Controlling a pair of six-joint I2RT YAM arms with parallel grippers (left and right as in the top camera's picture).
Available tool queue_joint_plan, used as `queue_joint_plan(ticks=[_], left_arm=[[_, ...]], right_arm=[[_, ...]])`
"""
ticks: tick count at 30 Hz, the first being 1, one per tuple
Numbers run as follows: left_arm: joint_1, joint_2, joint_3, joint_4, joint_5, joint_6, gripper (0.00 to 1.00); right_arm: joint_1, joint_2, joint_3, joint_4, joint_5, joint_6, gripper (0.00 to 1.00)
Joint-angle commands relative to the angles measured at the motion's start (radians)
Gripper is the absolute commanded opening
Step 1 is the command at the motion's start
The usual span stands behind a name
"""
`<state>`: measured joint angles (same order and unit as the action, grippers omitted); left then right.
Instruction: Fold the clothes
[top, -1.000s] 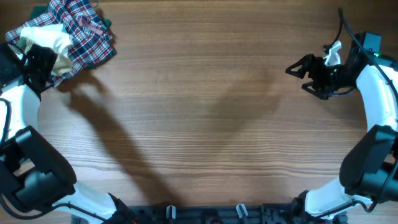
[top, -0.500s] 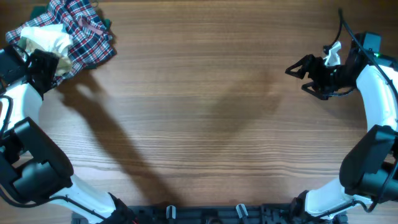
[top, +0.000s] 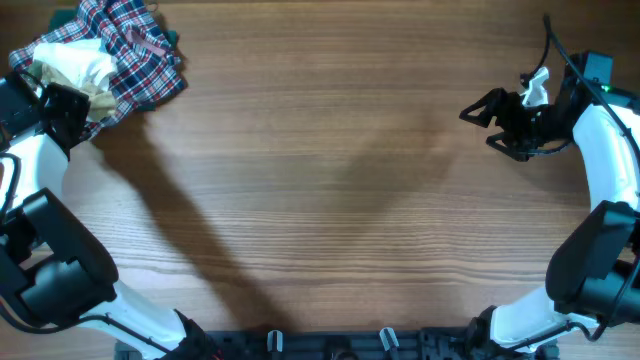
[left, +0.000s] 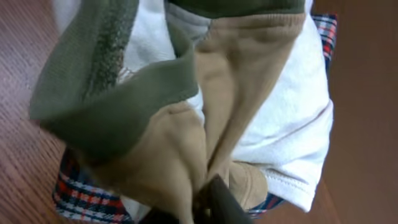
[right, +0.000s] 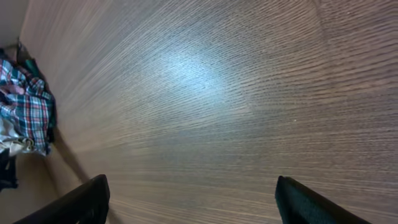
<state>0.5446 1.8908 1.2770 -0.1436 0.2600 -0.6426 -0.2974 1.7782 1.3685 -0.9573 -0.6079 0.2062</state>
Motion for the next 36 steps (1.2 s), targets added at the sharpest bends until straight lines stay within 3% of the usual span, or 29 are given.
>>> queue_joint_plan(ticks=[1, 9, 16, 24, 29, 31, 32, 33, 36], left_arm=[[0.003, -0.008, 0.001, 0.006, 0.006, 0.002, 0.12], [-0.004, -0.023, 0.072, 0.016, 0.012, 0.002, 0.11], [-0.027, -0.023, 0.074, 0.094, 0.02, 0.002, 0.12], [-0.052, 0.005, 0.074, 0.285, -0.01, 0.002, 0.14], [-0.058, 0.064, 0.074, 0.291, -0.01, 0.003, 0.16], [-0.059, 0.069, 0.074, 0.29, -0.009, 0.034, 0.28], [-0.059, 0.066, 0.074, 0.293, -0.002, 0.061, 0.45], [-0.059, 0.055, 0.074, 0.293, 0.005, 0.086, 0.54], [-0.058, 0.0, 0.075, 0.274, 0.014, 0.097, 0.69]], right_arm=[[0.003, -0.026, 0.014, -0.001, 0.013, -0.023, 0.86], [0.003, -0.026, 0.014, 0.002, 0.013, -0.022, 0.86], [0.002, -0.026, 0.014, 0.003, 0.013, -0.021, 0.86], [0.003, -0.026, 0.014, 0.002, 0.013, -0.019, 0.86], [0.002, -0.026, 0.014, -0.002, 0.013, -0.011, 0.86], [0.002, -0.026, 0.014, -0.001, 0.013, -0.005, 0.86], [0.003, -0.026, 0.014, -0.001, 0.013, -0.005, 0.86], [0.003, -0.026, 0.014, -0.001, 0.013, -0.004, 0.86], [0.003, -0.026, 0.014, 0.005, 0.013, 0.003, 0.86]])
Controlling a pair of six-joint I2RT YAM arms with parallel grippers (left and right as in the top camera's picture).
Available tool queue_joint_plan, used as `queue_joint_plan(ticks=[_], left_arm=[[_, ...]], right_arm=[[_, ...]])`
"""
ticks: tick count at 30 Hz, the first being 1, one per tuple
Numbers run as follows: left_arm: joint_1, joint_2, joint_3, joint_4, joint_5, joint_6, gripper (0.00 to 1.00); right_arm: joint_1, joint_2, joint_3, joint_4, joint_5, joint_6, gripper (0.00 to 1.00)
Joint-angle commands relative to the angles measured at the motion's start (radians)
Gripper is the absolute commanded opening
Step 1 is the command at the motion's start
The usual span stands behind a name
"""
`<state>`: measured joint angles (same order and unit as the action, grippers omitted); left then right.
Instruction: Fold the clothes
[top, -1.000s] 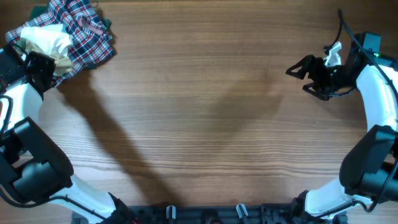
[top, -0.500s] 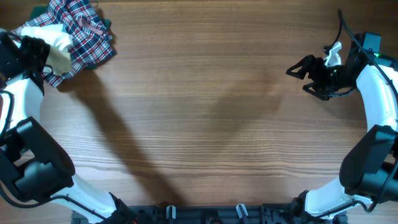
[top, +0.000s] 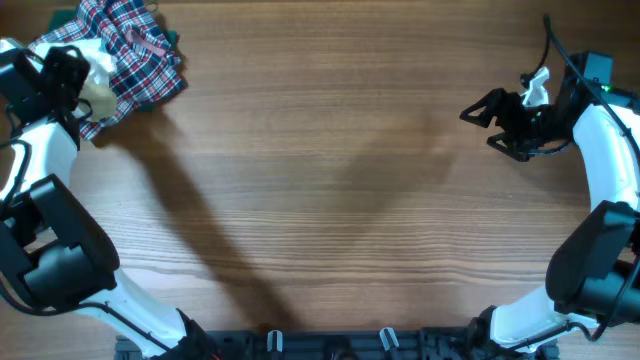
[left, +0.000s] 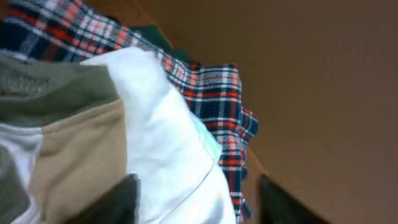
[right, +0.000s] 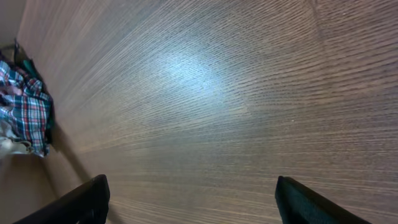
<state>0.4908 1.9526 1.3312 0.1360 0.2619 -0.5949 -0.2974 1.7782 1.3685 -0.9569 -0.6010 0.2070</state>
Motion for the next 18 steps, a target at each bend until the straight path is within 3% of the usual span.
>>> queue_joint_plan(ticks=[1, 4, 6, 10, 13, 18], left_arm=[[-0.005, -0.105, 0.023, -0.01, 0.021, 0.072, 0.73], [-0.005, -0.209, 0.025, -0.013, 0.047, 0.101, 0.75], [-0.005, -0.32, 0.025, -0.105, 0.109, 0.12, 0.79], [-0.004, -0.437, 0.025, -0.43, 0.059, 0.116, 0.97], [0.004, -0.412, 0.025, -0.621, -0.04, 0.066, 1.0], [0.02, -0.239, 0.025, -0.652, -0.019, 0.003, 1.0]], right_arm=[[0.003, -0.026, 0.014, 0.006, 0.006, 0.002, 0.86], [0.003, -0.026, 0.014, 0.009, 0.006, 0.002, 0.86], [0.003, -0.026, 0.014, 0.016, 0.006, 0.002, 0.86], [0.003, -0.026, 0.014, 0.022, 0.006, -0.001, 0.86], [0.003, -0.026, 0.014, 0.026, 0.006, -0.007, 0.86], [0.003, -0.026, 0.014, 0.012, 0.006, -0.026, 0.86]])
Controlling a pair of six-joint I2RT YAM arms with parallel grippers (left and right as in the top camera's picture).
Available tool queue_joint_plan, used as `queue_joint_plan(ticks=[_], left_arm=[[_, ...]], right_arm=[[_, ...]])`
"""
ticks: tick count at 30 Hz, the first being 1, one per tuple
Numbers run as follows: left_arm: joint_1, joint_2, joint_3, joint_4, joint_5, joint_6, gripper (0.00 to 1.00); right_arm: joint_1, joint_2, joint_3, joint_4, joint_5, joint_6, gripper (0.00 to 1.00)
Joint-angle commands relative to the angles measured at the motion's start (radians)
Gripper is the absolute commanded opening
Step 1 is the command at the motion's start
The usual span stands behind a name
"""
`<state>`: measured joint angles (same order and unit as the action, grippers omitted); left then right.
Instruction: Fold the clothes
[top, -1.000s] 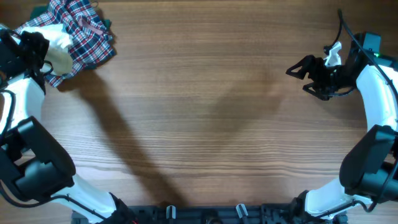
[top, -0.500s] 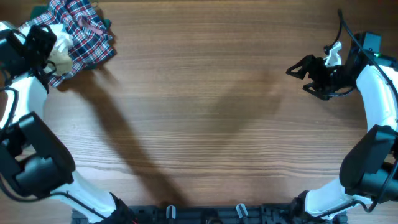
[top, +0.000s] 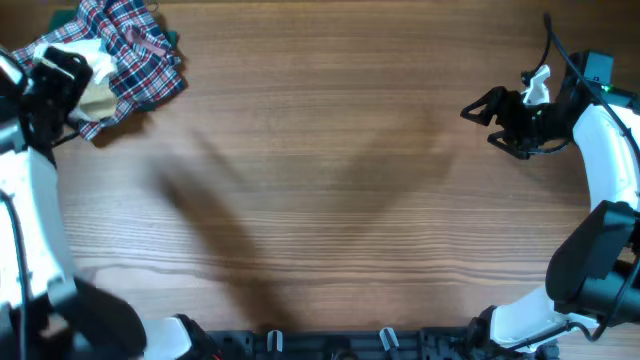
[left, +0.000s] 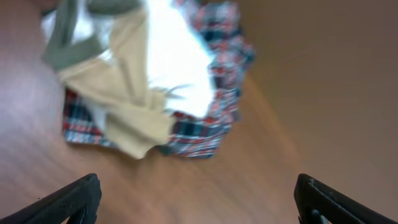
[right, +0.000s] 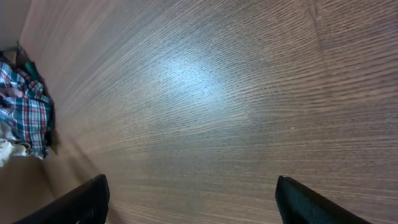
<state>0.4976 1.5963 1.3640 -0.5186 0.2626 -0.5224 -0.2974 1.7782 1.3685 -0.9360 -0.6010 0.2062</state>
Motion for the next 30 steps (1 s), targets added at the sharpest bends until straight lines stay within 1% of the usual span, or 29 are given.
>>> queue_joint_plan(ticks=[1, 5, 10, 15, 20, 25, 27, 30], left_arm=[[0.014, 0.142, -0.008, 0.007, -0.017, -0.08, 1.0], [0.025, 0.285, -0.008, 0.113, -0.002, -0.092, 1.0], [0.032, 0.3, -0.008, 0.208, -0.013, -0.084, 0.99], [0.044, 0.3, -0.008, 0.254, -0.014, -0.084, 0.95], [0.076, 0.3, -0.008, 0.279, -0.013, -0.085, 0.83], [0.087, 0.3, -0.008, 0.277, -0.013, -0.085, 0.79], [0.087, 0.3, -0.008, 0.285, -0.013, -0.085, 0.74], [0.087, 0.3, -0.008, 0.304, -0.012, -0.085, 0.53]], right_arm=[[0.003, -0.026, 0.014, -0.013, 0.006, -0.027, 0.86], [0.003, -0.026, 0.014, -0.042, 0.006, -0.065, 0.86], [0.003, -0.026, 0.014, -0.052, 0.006, -0.076, 0.86], [0.003, -0.026, 0.014, -0.052, 0.006, -0.074, 0.87], [0.003, -0.026, 0.014, -0.051, 0.006, -0.075, 0.87], [0.003, -0.026, 0.014, -0.049, 0.006, -0.074, 0.87], [0.003, -0.026, 0.014, -0.049, 0.006, -0.073, 0.87], [0.003, -0.026, 0.014, -0.05, 0.006, -0.073, 0.86]])
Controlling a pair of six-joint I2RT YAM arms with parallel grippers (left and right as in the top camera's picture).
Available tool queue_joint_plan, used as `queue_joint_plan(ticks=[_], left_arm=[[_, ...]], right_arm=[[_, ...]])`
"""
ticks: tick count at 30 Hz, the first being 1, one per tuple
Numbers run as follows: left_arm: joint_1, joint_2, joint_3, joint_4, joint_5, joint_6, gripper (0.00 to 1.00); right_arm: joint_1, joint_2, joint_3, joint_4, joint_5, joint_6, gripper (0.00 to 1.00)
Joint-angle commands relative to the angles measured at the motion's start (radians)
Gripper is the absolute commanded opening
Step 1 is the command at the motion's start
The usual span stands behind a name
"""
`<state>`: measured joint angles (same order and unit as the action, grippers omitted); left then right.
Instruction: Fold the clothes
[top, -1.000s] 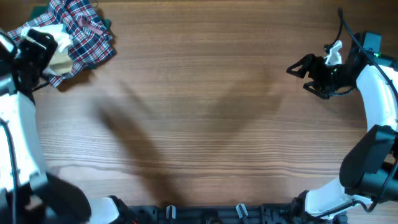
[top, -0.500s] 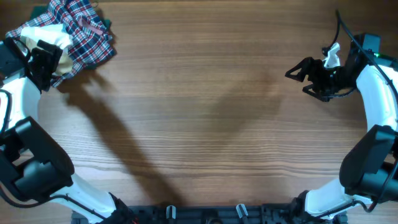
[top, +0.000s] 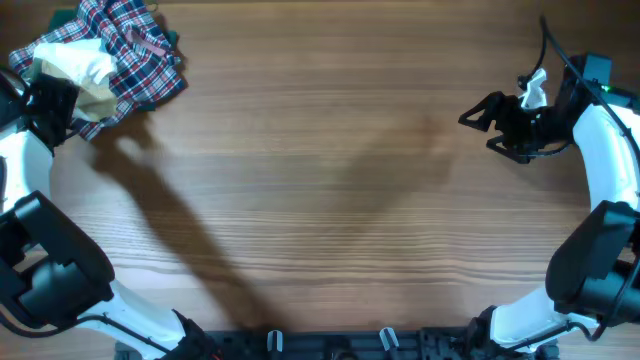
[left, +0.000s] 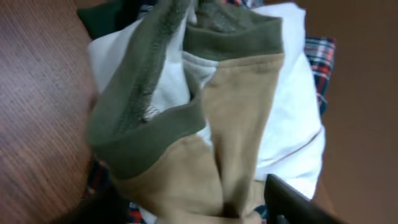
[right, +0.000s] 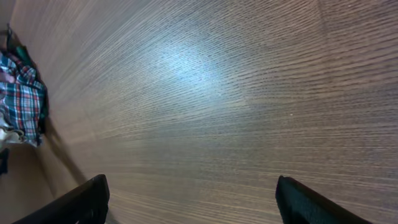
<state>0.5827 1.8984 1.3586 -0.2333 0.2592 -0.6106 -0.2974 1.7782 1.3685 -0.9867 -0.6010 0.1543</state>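
Observation:
A heap of clothes (top: 110, 60) lies at the table's far left corner, with a red and blue plaid shirt (top: 145, 65) spread under a white garment (top: 75, 62). In the left wrist view a tan and olive garment (left: 230, 137) lies over the white one (left: 292, 93). My left gripper (top: 52, 103) sits low at the heap's near-left edge, open, its fingers (left: 289, 202) either side of the tan cloth. My right gripper (top: 487, 122) hangs open over bare wood at the right. It is far from the heap, and the plaid shirt (right: 22, 102) shows small in its view.
A dark green garment (top: 65, 18) peeks out behind the heap at the table's back edge. The wooden table (top: 330, 180) stretches between the two arms. The heap lies close to the left edge.
My left gripper was open and drawn back, with the whole heap in its view. Now it is close against the heap, with the tan cloth between its fingers. The right arm has barely moved.
My left gripper was first shut on the tan cloth at the heap. It then stood with fingers apart against the white and plaid cloth, then open and farther back. Now it is low at the tan cloth again. The heap stayed in its corner, and the right gripper stayed open.

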Motion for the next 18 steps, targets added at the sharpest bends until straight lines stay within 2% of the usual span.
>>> queue_joint_plan(ticks=[1, 3, 10, 18], left_arm=[[0.002, -0.002, -0.002, 0.021, -0.008, 0.003, 0.45], [0.002, -0.002, -0.002, 0.027, -0.006, 0.003, 0.33], [0.002, -0.002, -0.002, 0.093, -0.006, 0.003, 0.04], [-0.018, 0.005, -0.002, 0.213, -0.006, 0.003, 0.04]], right_arm=[[0.003, -0.026, 0.014, 0.0, 0.006, -0.021, 0.87], [0.003, -0.026, 0.014, -0.002, 0.006, -0.021, 0.86], [0.003, -0.026, 0.014, -0.006, 0.006, -0.019, 0.86], [0.003, -0.026, 0.014, -0.021, 0.006, -0.002, 0.86]])
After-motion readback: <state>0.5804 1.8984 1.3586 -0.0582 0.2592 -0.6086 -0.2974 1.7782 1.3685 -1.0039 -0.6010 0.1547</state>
